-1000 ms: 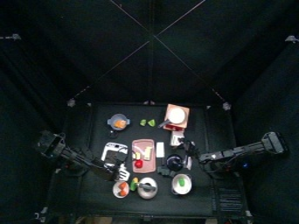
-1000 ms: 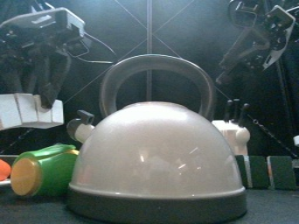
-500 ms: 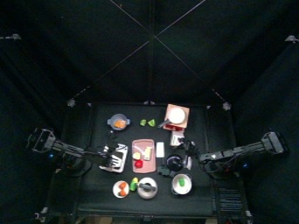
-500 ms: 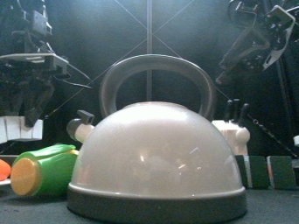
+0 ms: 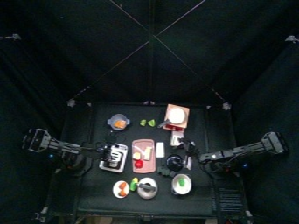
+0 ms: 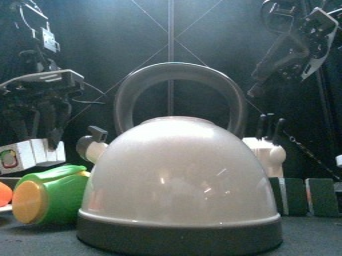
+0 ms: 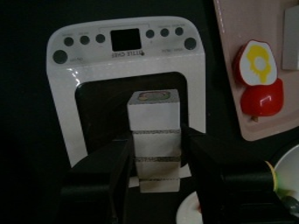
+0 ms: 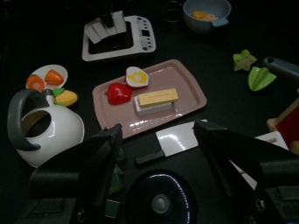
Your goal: Place white sushi roll on stove
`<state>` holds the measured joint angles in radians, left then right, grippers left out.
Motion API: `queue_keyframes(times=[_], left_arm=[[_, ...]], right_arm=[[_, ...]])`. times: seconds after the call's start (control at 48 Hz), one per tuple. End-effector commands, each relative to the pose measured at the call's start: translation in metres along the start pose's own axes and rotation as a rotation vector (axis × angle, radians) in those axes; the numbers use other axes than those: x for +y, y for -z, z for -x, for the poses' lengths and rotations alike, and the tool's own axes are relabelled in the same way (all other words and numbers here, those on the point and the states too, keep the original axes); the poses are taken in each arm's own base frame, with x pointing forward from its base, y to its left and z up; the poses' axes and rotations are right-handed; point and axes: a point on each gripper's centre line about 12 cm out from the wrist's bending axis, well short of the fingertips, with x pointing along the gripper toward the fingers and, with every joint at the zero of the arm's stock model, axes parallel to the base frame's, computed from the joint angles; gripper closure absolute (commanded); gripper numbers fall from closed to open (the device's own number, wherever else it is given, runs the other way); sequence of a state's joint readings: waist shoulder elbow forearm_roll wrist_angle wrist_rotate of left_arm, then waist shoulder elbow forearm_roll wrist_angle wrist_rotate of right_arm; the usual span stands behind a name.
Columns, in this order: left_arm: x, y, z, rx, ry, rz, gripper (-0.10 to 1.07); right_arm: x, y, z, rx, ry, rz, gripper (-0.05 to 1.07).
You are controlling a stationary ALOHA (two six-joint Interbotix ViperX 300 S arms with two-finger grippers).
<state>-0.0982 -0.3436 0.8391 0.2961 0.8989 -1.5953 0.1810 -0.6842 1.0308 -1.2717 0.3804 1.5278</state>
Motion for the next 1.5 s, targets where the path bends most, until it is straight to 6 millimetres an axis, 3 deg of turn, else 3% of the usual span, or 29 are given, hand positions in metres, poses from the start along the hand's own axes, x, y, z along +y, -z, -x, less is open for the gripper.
queue_keyframes(times=[0.0, 0.271, 0.604, 1.0, 1.25, 1.479], left_arm=[[0.000, -0.003, 0.003, -0.010, 0.016, 0.002, 0.41], [0.000, -0.002, 0.001, -0.011, 0.026, 0.000, 0.37], [-0.001, -0.003, 0.000, -0.018, 0.034, -0.007, 0.17], [-0.003, -0.006, 0.002, -0.035, 0.045, -0.017, 0.14], [-0.010, -0.019, 0.008, -0.130, 0.066, -0.085, 0.14], [-0.021, -0.047, 0.021, -0.315, 0.099, -0.190, 0.14]], right_arm=[[0.000, -0.004, 0.001, -0.011, 0.000, -0.006, 0.06], [-0.001, -0.005, 0.000, -0.013, 0.002, -0.010, 0.06], [-0.001, -0.004, 0.000, -0.011, 0.003, -0.008, 0.06], [0.001, -0.005, 0.001, -0.013, -0.015, -0.007, 0.06], [0.000, -0.004, 0.000, -0.013, -0.012, -0.007, 0.06], [-0.001, -0.004, -0.001, -0.011, -0.005, -0.005, 0.06]])
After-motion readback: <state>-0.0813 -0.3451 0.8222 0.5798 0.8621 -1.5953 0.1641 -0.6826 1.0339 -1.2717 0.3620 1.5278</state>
